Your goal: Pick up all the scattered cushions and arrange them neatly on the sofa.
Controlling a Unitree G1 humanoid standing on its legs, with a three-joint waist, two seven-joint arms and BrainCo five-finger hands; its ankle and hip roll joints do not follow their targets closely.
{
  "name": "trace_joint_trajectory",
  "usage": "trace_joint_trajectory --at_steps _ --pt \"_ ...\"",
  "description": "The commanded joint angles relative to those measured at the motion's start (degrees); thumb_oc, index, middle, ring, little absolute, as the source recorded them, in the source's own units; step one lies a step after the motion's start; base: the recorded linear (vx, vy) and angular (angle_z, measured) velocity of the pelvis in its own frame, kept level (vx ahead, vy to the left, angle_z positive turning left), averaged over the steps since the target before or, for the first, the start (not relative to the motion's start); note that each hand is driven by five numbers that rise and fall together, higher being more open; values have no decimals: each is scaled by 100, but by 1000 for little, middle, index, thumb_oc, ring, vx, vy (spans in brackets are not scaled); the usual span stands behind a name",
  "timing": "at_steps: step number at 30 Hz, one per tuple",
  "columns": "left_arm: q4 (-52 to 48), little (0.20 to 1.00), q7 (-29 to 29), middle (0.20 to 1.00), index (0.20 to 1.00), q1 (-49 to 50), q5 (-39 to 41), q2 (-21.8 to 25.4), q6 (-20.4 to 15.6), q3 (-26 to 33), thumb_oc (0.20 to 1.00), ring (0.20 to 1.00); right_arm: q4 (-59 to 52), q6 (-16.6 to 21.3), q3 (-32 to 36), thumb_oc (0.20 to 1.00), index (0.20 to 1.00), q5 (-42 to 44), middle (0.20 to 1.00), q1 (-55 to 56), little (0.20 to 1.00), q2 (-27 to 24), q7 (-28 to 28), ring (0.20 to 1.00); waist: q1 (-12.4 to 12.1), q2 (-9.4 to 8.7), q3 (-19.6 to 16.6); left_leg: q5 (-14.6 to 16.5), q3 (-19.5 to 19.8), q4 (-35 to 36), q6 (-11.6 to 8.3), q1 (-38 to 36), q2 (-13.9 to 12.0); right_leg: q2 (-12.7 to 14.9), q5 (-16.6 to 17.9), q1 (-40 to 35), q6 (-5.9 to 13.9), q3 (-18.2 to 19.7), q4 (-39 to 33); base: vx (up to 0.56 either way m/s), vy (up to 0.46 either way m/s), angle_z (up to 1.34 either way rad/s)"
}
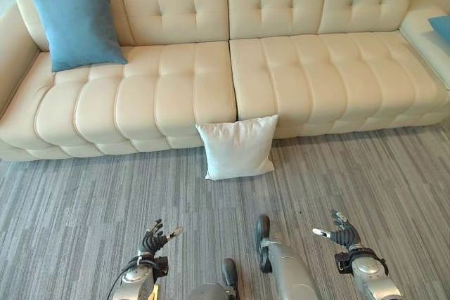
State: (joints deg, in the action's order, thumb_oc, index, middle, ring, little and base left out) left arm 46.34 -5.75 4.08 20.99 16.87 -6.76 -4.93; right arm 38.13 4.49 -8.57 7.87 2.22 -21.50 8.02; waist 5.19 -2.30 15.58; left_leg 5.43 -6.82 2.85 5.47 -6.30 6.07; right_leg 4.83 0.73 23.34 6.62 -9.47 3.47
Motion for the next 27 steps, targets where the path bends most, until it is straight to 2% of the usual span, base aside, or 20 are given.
trace_joint_trajectory --at_steps 1,3,4,5,6,7,8,9,12,13,14,15,16,17,19,21,27 --pt "-209 1000 13 1000 1000 -28 -314 55 -196 -29 1000 1000 -56 120 9 1000 1000 -6 1000 -83 1000 -371 4 1000 202 118 0 617 62 -550 -552 -345 -187 -30 398 -756 158 124 -28 368 -190 45" --pt "-176 1000 33 1000 1000 -6 -341 41 -187 -54 1000 1000 -55 128 33 1000 1000 -4 1000 -36 1000 -389 -6 1000 222 152 -37 621 87 -684 -626 -370 -227 -29 412 -847 116 125 5 216 -136 59" --pt "-153 1000 47 1000 1000 10 -333 19 -189 -75 1000 1000 -39 132 49 1000 1000 -18 1000 -6 1000 -416 -10 1000 241 188 -58 502 72 -900 -754 -337 -286 -20 445 -925 74 74 14 245 -225 74" --pt "-192 1000 85 1000 1000 19 -326 -20 -189 -137 1000 1000 -131 164 71 1000 1000 -23 1000 17 1000 -483 -17 1000 268 235 -73 41 -66 -1795 -1028 -3 -497 -13 372 -1212 -55 -40 -38 311 -308 72" --pt "-222 1000 101 1000 1000 0 -309 -22 -195 -173 1000 1000 -193 189 74 1000 1000 0 1000 0 1000 -542 1 1000 259 233 -35 -190 -109 -2365 -1135 234 -583 -43 299 -1354 -135 -34 -60 282 -314 68" --pt "-244 1000 110 1000 1000 -18 -290 -25 -193 -200 1000 1000 -211 192 73 1000 1000 11 1000 -20 1000 -579 8 1000 247 193 -42 -359 -193 -2767 -1178 462 -661 -42 208 -1443 -224 -33 -62 134 -165 29" --pt "-244 1000 110 1000 1000 -18 -290 -25 -193 -200 1000 1000 -211 192 73 1000 1000 11 1000 -20 1000 -579 8 1000 247 195 -43 -357 -192 -2772 -1179 466 -662 -43 208 -1441 -225 -34 -62 179 -192 -6" --pt "-226 1000 118 1000 1000 -59 -269 -45 -184 -231 1000 1000 -204 160 104 1000 1000 45 1000 -16 1000 -648 35 1000 209 168 -15 -477 -419 -3218 -1187 703 -862 -78 8 -1670 -371 -12 -88 178 -152 -31" --pt "-186 1000 128 1000 1000 -102 -244 -94 -171 -272 1000 1000 -141 136 125 1000 1000 53 1000 -26 1000 -694 66 1000 161 150 3 -400 -585 -3138 -1097 900 -947 -99 -101 -1863 -412 -13 -152 204 -101 -5" --pt "-187 1000 158 1000 1000 -88 -313 -98 -142 -329 1000 1000 -126 124 162 1000 1000 62 1000 -6 1000 -720 74 1000 120 135 -26 -175 -605 -2695 -978 1039 -895 -83 -161 -2015 -366 12 -216 157 -17 -10" --pt "-187 1000 158 1000 1000 -87 -313 -101 -142 -330 1000 1000 -127 124 163 1000 1000 62 1000 -4 1000 -722 74 1000 116 148 -9 -151 -604 -2716 -982 1026 -911 -97 -170 -2035 -367 12 -212 289 -6 -8" --pt "-245 1000 185 1000 1000 -55 -368 -94 -132 -370 1000 1000 -147 116 212 1000 1000 65 1000 43 1000 -755 83 1000 104 155 -22 -44 -604 -2142 -934 1122 -896 -62 -240 -2159 -318 11 -257 136 13 -6" --pt "-245 1000 185 1000 1000 -54 -368 -94 -132 -370 1000 1000 -147 115 213 1000 1000 65 1000 44 1000 -755 82 1000 103 154 -18 -45 -604 -2138 -934 1115 -894 -61 -241 -2165 -317 11 -258 234 30 2" --pt "-247 1000 186 1000 1000 -47 -412 -72 -119 -380 1000 1000 -124 112 240 1000 1000 59 1000 69 1000 -754 116 1000 84 161 -41 -230 -592 -1658 -976 1318 -928 -63 -320 -2263 -310 28 -268 153 22 5" --pt "-251 1000 194 1000 1000 0 -428 -48 -91 -364 1000 1000 -93 90 241 1000 1000 30 1000 67 1000 -737 125 1000 44 205 -38 -349 -509 -1289 -1002 1249 -933 -151 -417 -2357 -305 91 -234 163 39 5" --pt "-236 1000 190 1000 1000 18 -434 -48 -86 -347 1000 1000 -77 97 237 1000 1000 18 1000 86 1000 -713 123 1000 43 211 -50 -370 -475 -1223 -1015 1195 -921 -173 -453 -2385 -302 94 -200 145 69 -19" --pt "-313 1000 163 1000 1000 -47 -664 212 -107 -315 1000 1000 -96 37 38 1000 1000 -228 1000 -16 1000 -651 35 1000 -53 197 -156 -193 -465 -905 -812 864 -680 -117 -593 -2442 -216 306 86 169 110 -9"
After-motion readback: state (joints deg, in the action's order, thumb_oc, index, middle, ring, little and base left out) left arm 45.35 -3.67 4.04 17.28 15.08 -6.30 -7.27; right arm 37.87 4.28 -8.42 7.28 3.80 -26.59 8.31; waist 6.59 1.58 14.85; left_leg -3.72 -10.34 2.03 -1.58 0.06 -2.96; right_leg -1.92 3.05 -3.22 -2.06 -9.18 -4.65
